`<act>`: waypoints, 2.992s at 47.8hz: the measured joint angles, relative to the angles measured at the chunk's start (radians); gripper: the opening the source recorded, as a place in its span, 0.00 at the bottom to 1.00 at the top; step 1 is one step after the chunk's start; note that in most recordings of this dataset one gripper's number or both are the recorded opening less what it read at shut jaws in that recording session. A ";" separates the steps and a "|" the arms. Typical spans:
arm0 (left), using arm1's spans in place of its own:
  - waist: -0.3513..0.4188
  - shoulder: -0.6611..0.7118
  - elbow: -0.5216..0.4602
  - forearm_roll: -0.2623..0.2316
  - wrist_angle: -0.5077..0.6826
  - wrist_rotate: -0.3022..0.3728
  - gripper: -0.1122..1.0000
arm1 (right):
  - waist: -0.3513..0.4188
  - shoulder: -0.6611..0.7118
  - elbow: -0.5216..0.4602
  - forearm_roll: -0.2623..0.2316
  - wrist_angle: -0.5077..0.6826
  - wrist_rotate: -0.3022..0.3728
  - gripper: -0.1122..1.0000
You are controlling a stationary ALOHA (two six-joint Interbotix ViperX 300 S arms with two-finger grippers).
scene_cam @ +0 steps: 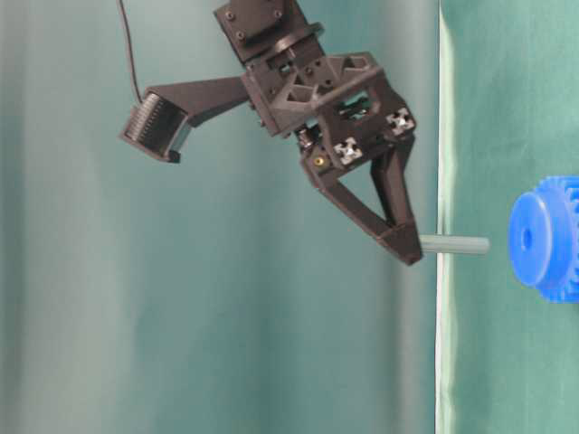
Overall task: Insert the shaft placed at a random location into the center hole of the medium gear at another random location.
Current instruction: 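Align and lower the shaft into the gear's center hole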
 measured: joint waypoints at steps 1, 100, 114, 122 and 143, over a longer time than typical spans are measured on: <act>0.000 0.000 0.000 0.000 0.000 0.000 0.10 | 0.000 0.003 0.000 0.000 0.000 0.002 0.21; 0.002 0.000 0.000 0.002 0.009 -0.002 0.10 | 0.015 0.075 -0.002 0.044 -0.003 0.000 0.21; 0.000 0.000 0.000 0.002 0.009 -0.002 0.10 | 0.015 0.109 -0.002 0.044 -0.023 0.000 0.21; 0.002 0.000 0.000 0.002 0.009 -0.002 0.10 | 0.015 0.133 -0.002 0.044 -0.032 0.002 0.21; 0.002 0.000 0.000 0.002 0.009 -0.002 0.10 | 0.015 0.149 -0.005 0.046 -0.035 0.000 0.21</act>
